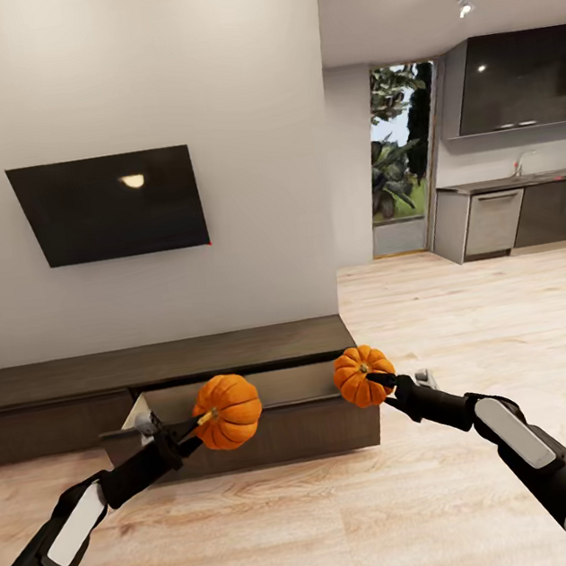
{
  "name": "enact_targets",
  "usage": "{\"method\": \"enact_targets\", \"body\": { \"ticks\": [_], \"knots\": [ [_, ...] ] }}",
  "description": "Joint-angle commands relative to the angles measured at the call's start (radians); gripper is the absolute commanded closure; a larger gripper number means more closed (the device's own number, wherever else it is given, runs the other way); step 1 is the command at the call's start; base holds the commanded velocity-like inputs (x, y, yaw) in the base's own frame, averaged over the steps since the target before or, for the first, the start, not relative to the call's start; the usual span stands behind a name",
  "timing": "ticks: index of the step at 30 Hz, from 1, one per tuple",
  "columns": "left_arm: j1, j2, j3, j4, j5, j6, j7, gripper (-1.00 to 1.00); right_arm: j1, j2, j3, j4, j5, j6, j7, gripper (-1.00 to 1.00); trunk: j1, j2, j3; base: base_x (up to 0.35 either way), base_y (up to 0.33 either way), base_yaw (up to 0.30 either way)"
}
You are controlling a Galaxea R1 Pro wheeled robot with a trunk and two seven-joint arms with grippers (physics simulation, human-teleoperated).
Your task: Place each of the two pumpkins and all three candles from the living room inside a cabinet in the living room (use any cabinet), then make sure every cabinet is closed, and position the cauldron so it is next to a table in the living room.
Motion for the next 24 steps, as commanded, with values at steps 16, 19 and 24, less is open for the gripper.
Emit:
{"method": "enact_targets", "body": {
  "ticks": [16, 19, 24],
  "knots": [
    [-0.001, 0.002, -0.066, -0.080, 0.008, 0.004, 0.009, 1.00, -0.001, 0.000, 0.005, -0.001, 0.005, -0.006, 0.009, 1.00, -0.062, 0.112, 0.049, 0.000, 0.000, -0.002],
    [-0.001, 0.002, -0.066, -0.081, 0.008, 0.004, 0.009, 1.00, -0.001, 0.000, 0.003, -0.001, 0.005, -0.006, 0.009, 1.00, -0.073, 0.133, 0.058, 0.000, 0.000, 0.000],
    [-0.001, 0.002, -0.066, -0.081, 0.008, 0.004, 0.009, 1.00, -0.001, -0.002, 0.002, -0.001, 0.004, -0.006, 0.008, 1.00, -0.092, 0.168, 0.074, 0.000, 0.000, 0.000]
  ]
}}
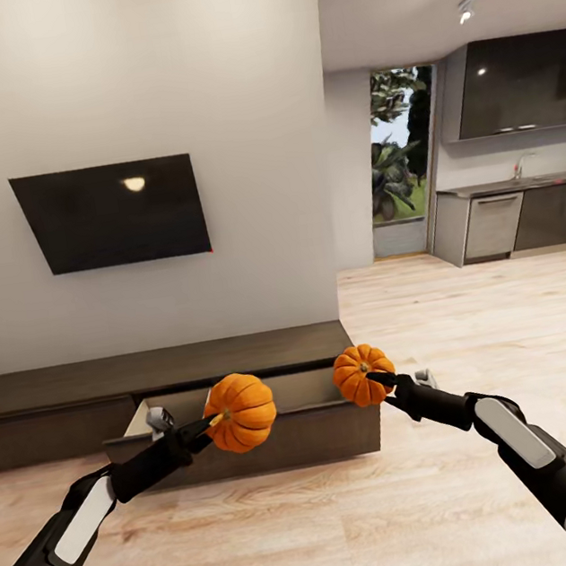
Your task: Place each of the two pumpkins and all three candles from the living room inside a cabinet in the living room (use any cabinet), then make sure every cabinet is closed, and position the cauldron so it is next to a table in the living room.
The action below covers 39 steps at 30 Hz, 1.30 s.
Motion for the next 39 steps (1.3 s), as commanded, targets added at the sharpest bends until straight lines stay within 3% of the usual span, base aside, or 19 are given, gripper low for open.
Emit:
{"method": "enact_targets", "body": {
  "ticks": [1, 29, 39],
  "knots": [
    [-0.001, 0.001, -0.003, 0.000, 0.007, 0.006, 0.001, 1.00, -0.001, -0.001, 0.002, 0.000, 0.001, 0.002, 0.003, 1.00, 0.000, 0.000, -0.001, 0.000, 0.000, 0.000],
    [-0.001, 0.009, 0.002, 0.010, 0.017, 0.006, -0.004, 1.00, -0.001, 0.000, 0.003, 0.002, 0.002, 0.002, 0.002, 1.00, 0.000, 0.000, -0.001, 0.070, 0.000, 0.000],
    [-0.001, 0.008, 0.003, 0.011, 0.016, 0.006, -0.003, 1.00, 0.000, 0.001, 0.003, 0.002, 0.002, 0.001, 0.003, 1.00, 0.000, 0.000, -0.001, 0.279, 0.000, 0.000]
  ]
}}
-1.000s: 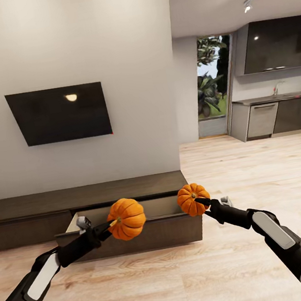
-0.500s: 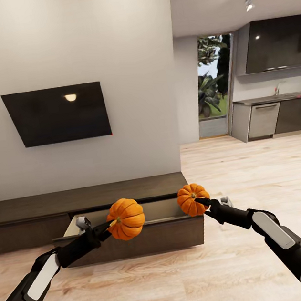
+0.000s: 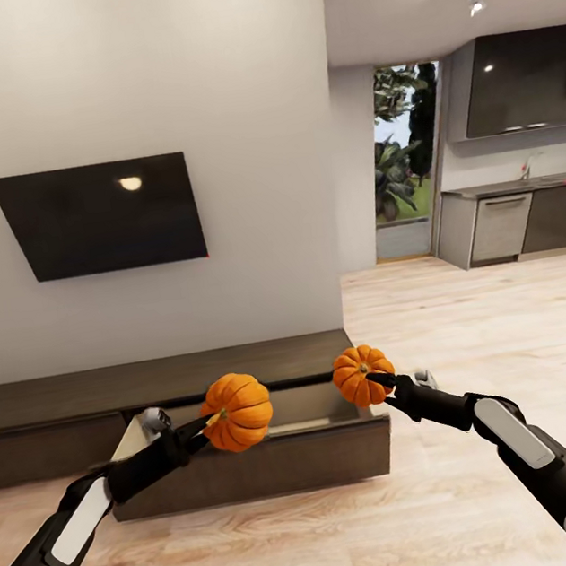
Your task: Place each of the two pumpkins and all three candles from the living room inside a cabinet in the living room (use any cabinet), then make sure every cabinet is closed, and position the cauldron so it is next to a table in the living room.
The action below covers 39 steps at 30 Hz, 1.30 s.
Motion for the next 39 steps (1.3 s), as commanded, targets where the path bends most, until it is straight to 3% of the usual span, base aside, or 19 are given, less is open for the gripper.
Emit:
{"method": "enact_targets", "body": {
  "ticks": [1, 10, 13, 16, 20, 25, 28, 29, 30, 32, 35, 37, 39],
  "knots": [
    [-0.001, 0.001, -0.003, 0.000, 0.011, 0.008, 0.001, 1.00, -0.001, -0.001, 0.001, 0.000, -0.003, 0.001, 0.003, 1.00, 0.001, -0.001, -0.001, 0.319, -0.007, 0.000],
    [-0.001, 0.002, -0.001, -0.001, 0.007, 0.007, 0.006, 1.00, -0.001, -0.001, 0.010, 0.000, -0.002, 0.001, -0.002, 1.00, 0.001, -0.001, -0.001, 0.269, -0.142, 0.000],
    [-0.001, 0.001, -0.001, -0.001, 0.006, 0.006, 0.049, 1.00, -0.001, 0.000, 0.011, 0.000, 0.003, 0.001, -0.008, 1.00, 0.001, -0.001, -0.001, 0.124, -0.095, 0.000],
    [-0.001, 0.001, 0.000, -0.007, 0.012, 0.006, 0.125, 1.00, -0.001, 0.001, 0.011, 0.001, 0.045, 0.002, -0.010, 1.00, 0.001, -0.001, -0.001, 0.032, -0.025, 0.000],
    [-0.001, 0.001, 0.001, -0.012, 0.013, 0.005, 0.161, 1.00, -0.001, 0.001, 0.010, 0.003, 0.107, 0.004, -0.011, 1.00, 0.001, -0.001, -0.001, 0.007, -0.006, 0.000],
    [-0.001, 0.008, 0.008, -0.016, 0.010, 0.005, 0.170, 1.00, -0.001, 0.001, 0.011, 0.002, 0.125, 0.005, -0.011, 1.00, 0.001, -0.001, -0.001, 0.001, -0.001, 0.000],
    [-0.001, 0.009, 0.039, -0.016, 0.007, 0.005, 0.193, 1.00, -0.001, 0.002, 0.012, 0.002, 0.128, 0.006, -0.012, 1.00, 0.001, -0.001, -0.001, 0.000, 0.000, 0.000],
    [-0.001, 0.009, 0.061, -0.022, 0.008, 0.006, 0.222, 1.00, 0.000, 0.002, 0.013, 0.001, 0.133, 0.006, -0.011, 1.00, 0.001, -0.001, -0.001, 0.000, 0.000, 0.000],
    [-0.002, 0.009, 0.100, -0.081, 0.010, 0.012, 0.293, 1.00, 0.000, 0.001, 0.013, 0.001, 0.150, 0.008, -0.011, 1.00, 0.001, -0.001, -0.001, 0.000, 0.000, 0.000],
    [-0.001, 0.004, 0.134, -0.201, 0.012, 0.044, 0.422, 1.00, 0.000, 0.001, 0.011, 0.001, 0.167, 0.010, -0.007, 1.00, 0.001, -0.001, -0.001, 0.000, 0.000, 0.000],
    [-0.001, -0.002, 0.159, -0.310, 0.025, 0.110, 0.626, 1.00, 0.000, 0.000, 0.009, 0.001, 0.175, 0.013, -0.002, 1.00, 0.001, -0.001, -0.001, 0.000, 0.000, 0.000],
    [-0.002, -0.011, 0.161, -0.335, 0.035, 0.127, 0.710, 1.00, -0.001, 0.000, 0.009, 0.001, 0.178, 0.016, -0.006, 1.00, 0.001, -0.001, -0.001, 0.000, 0.000, 0.000],
    [-0.003, -0.038, 0.160, -0.346, 0.034, 0.134, 0.772, 1.00, -0.002, 0.001, 0.009, 0.001, 0.178, 0.017, -0.011, 1.00, 0.001, -0.001, -0.001, 0.000, 0.000, 0.000]
  ]
}}
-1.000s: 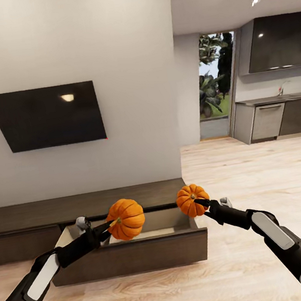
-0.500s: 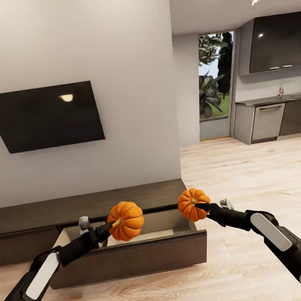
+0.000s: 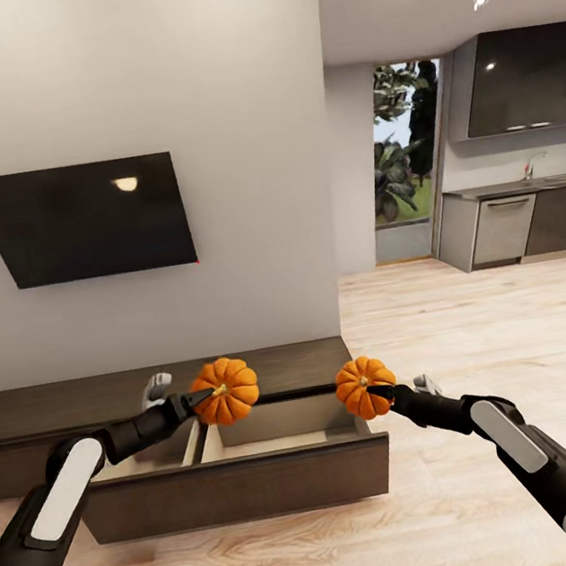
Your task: Place each of the two pumpkins and all three candles from the living room inside a cabinet in the living room (use any cabinet), then make sure every cabinet is closed, and position the cauldron so it is next to a table in the living room.
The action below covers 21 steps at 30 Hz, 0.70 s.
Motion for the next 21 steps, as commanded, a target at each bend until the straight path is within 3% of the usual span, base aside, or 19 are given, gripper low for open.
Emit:
{"method": "enact_targets", "body": {
  "ticks": [1, 6, 12, 17, 21],
  "knots": [
    [-0.002, -0.017, 0.000, -0.003, -0.002, 0.004, 0.030, 1.00, -0.002, -0.001, 0.001, 0.000, 0.001, 0.002, -0.001, 1.00, 0.000, -0.001, -0.001, 0.000, 0.000, 0.000],
    [-0.007, -0.098, -0.001, -0.003, -0.001, 0.007, 0.204, 1.00, -0.019, -0.001, 0.001, 0.000, -0.002, 0.009, -0.057, 1.00, 0.000, -0.001, -0.001, 0.000, 0.000, 0.000],
    [-0.017, -0.118, -0.001, 0.041, 0.012, 0.014, 0.241, 1.00, -0.091, 0.017, 0.000, 0.000, -0.007, 0.051, -0.174, 1.00, 0.000, -0.001, -0.001, 0.000, 0.000, 0.000],
    [-0.019, -0.115, 0.000, 0.080, 0.015, 0.017, 0.235, 1.00, -0.146, 0.106, 0.002, 0.002, -0.006, 0.059, -0.309, 1.00, 0.000, -0.001, -0.001, 0.000, 0.000, 0.000],
    [-0.019, -0.118, 0.002, 0.095, 0.018, 0.018, 0.231, 1.00, -0.158, 0.197, 0.004, 0.003, -0.005, 0.096, -0.430, 1.00, 0.000, -0.001, -0.001, 0.000, 0.000, 0.000]
  ]
}}
